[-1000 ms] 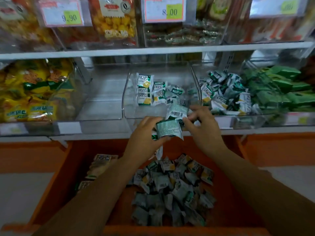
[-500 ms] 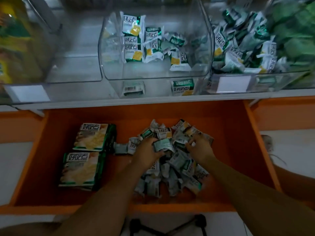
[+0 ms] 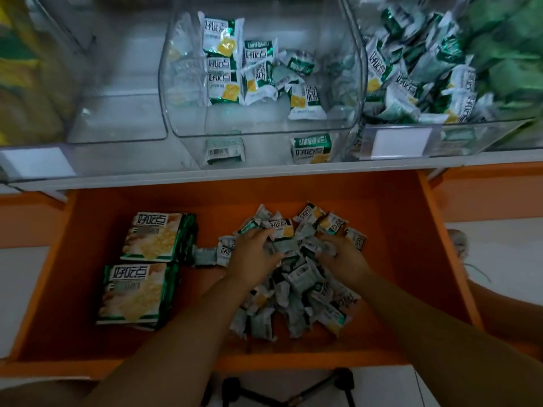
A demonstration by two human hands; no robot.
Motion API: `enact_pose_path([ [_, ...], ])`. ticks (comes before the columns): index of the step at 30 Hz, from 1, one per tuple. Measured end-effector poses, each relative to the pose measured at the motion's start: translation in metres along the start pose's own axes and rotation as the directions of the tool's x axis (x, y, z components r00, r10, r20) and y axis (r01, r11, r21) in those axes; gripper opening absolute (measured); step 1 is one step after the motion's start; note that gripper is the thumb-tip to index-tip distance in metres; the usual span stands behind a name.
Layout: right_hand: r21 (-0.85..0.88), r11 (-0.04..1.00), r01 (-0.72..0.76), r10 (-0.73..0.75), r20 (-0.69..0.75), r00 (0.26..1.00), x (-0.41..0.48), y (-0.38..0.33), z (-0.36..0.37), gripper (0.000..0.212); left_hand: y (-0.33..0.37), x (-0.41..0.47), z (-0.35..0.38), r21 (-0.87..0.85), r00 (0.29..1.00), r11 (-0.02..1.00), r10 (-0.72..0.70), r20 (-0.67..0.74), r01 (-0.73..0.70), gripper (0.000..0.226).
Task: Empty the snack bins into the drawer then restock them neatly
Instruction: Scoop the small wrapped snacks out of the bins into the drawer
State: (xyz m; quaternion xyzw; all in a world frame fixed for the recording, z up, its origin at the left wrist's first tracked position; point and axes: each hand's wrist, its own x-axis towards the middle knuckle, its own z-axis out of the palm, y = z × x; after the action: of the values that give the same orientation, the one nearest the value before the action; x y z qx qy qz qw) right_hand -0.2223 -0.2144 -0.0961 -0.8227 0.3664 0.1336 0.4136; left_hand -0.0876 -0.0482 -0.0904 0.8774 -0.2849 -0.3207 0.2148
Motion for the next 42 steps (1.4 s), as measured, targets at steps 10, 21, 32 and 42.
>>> enact_pose_path([
  [10, 0.114, 0.867, 0.485, -0.408, -0.397, 0.822, -0.069, -0.122, -0.075, 0.010, 0.089, -0.058, -0.133, -0.017, 0.741, 0.868, 0.412, -0.530, -0.496, 0.024],
  [21, -0.163, 0.920, 0.356, -0.389, -0.279, 0.878, 0.055, -0.232, -0.140, 0.049, 0.104, 0.054, -0.230, -0.003, 0.870, 0.973, 0.205, -0.449, -0.230, 0.065],
  [32, -0.412, 0.897, 0.160, -0.268, -0.219, 0.938, 0.131, -0.255, -0.131, 0.079, 0.095, 0.138, -0.224, 0.138, 0.908, 0.990, 0.035, -0.418, 0.026, 0.071],
  [42, -0.185, 0.970, 0.158, -0.208, -0.297, 0.932, 0.116, -0.236, -0.140, 0.059, 0.091, 0.123, -0.219, 0.290, 0.956, 0.957, 0.071, -0.285, 0.015, 0.072],
])
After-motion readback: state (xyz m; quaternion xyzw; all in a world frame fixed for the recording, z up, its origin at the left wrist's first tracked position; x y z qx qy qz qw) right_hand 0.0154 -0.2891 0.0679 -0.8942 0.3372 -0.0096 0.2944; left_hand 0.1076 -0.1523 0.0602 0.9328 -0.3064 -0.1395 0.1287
